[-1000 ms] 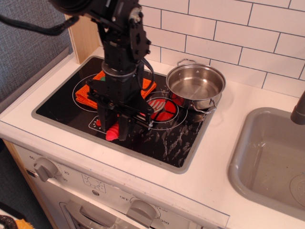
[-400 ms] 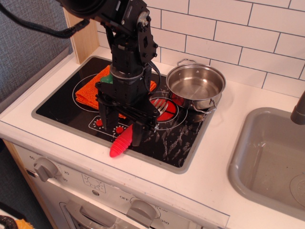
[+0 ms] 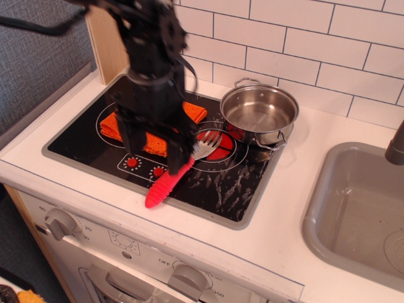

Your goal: Place the metal part of the fork on the right burner.

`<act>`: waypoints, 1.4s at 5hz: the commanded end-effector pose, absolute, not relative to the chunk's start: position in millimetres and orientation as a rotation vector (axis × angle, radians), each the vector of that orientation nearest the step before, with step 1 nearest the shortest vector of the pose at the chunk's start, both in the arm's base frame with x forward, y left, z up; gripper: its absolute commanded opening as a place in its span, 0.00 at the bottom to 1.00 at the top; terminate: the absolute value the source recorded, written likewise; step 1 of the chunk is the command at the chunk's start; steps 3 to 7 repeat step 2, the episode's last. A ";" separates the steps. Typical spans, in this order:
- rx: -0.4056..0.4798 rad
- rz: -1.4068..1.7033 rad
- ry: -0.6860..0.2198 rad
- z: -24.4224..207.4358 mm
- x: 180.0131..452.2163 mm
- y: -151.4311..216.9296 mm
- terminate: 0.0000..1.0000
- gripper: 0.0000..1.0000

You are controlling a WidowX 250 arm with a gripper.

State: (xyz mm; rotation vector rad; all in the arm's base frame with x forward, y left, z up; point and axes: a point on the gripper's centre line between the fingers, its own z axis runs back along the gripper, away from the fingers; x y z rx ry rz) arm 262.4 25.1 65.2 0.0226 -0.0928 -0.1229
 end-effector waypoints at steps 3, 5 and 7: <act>0.040 -0.163 -0.100 77.4 263.6 46.3 1.00 1.00; 0.040 -0.163 -0.100 77.4 263.6 46.3 1.00 1.00; 0.040 -0.163 -0.100 77.4 263.6 46.3 1.00 1.00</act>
